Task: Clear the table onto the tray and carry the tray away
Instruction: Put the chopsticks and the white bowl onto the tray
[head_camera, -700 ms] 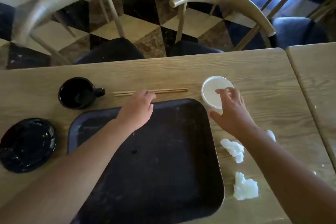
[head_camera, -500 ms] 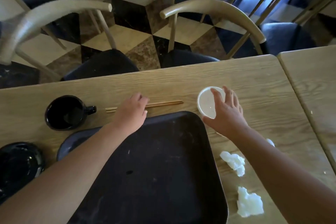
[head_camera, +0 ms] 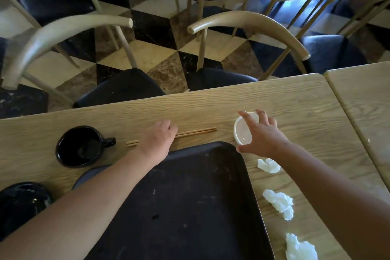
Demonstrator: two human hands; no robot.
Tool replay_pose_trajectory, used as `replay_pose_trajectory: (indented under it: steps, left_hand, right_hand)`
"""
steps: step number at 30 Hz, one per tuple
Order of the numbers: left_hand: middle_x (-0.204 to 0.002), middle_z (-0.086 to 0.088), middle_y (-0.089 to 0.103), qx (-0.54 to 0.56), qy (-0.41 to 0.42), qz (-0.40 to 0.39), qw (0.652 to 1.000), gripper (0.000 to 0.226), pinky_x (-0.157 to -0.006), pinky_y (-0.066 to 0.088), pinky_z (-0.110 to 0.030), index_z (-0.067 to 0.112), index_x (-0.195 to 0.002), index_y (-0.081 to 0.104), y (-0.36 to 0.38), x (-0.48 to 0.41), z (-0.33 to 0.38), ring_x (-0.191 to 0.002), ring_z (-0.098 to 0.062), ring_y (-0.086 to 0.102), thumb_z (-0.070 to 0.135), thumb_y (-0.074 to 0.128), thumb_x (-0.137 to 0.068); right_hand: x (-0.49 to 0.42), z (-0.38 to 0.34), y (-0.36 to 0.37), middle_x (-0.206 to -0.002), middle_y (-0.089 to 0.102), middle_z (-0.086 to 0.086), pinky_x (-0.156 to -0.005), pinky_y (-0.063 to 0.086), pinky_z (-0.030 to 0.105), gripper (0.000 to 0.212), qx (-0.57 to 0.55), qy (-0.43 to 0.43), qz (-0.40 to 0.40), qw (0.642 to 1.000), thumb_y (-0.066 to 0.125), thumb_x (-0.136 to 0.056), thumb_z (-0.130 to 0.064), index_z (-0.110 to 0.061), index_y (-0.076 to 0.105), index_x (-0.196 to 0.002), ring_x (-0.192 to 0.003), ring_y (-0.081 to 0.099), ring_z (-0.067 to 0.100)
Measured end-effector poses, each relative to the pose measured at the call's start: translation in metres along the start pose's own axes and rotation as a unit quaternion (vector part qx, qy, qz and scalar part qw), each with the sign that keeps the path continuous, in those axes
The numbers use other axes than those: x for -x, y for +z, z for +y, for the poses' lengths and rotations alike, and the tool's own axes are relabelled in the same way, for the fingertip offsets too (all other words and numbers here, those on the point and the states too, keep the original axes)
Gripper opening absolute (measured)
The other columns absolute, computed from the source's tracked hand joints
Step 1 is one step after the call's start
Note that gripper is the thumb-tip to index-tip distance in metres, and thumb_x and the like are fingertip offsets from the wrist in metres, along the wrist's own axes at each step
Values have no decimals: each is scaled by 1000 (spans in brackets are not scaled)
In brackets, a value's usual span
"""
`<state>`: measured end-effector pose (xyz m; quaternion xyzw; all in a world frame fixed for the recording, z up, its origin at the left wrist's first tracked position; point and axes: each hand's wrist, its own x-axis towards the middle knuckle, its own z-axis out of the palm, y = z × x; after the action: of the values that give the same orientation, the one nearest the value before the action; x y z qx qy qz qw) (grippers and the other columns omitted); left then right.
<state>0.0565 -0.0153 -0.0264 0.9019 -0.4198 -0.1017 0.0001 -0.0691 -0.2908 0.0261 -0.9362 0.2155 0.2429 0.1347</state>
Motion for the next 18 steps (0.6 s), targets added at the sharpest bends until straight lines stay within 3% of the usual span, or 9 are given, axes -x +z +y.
replay_pose_trajectory:
  steps: [5, 11, 18]
  left_hand:
    - [-88, -8, 57, -24, 8, -40, 999, 36, -57, 48, -32, 9, -96, 58, 1, -5, 3, -73, -22, 51, -5, 70, -66]
    - [-99, -5, 55, -36, 11, -61, 997, 27, -63, 45, -28, 12, -106, 53, -8, -12, 3, -76, -16, 40, 2, 60, -82]
    - [-101, -7, 57, -39, 18, -58, 997, 27, -74, 55, -33, 10, -109, 55, -13, -10, 2, -86, -19, 55, 2, 59, -84]
  right_hand:
    - [-3, -7, 0, -157, 8, 7, -101, 44, 63, 113, -9, 23, -7, 1000, 84, -66, -50, -46, 7, -149, -140, 20, 46]
    - [-5, -5, 2, -156, 9, 5, -101, 44, 63, 111, -24, 24, -6, 999, 85, -65, -48, -47, 11, -147, -139, 22, 44]
    - [-4, -5, 0, -152, 15, 6, -98, 46, 64, 107, -32, 20, -5, 999, 86, -64, -47, -47, 14, -144, -136, 25, 45]
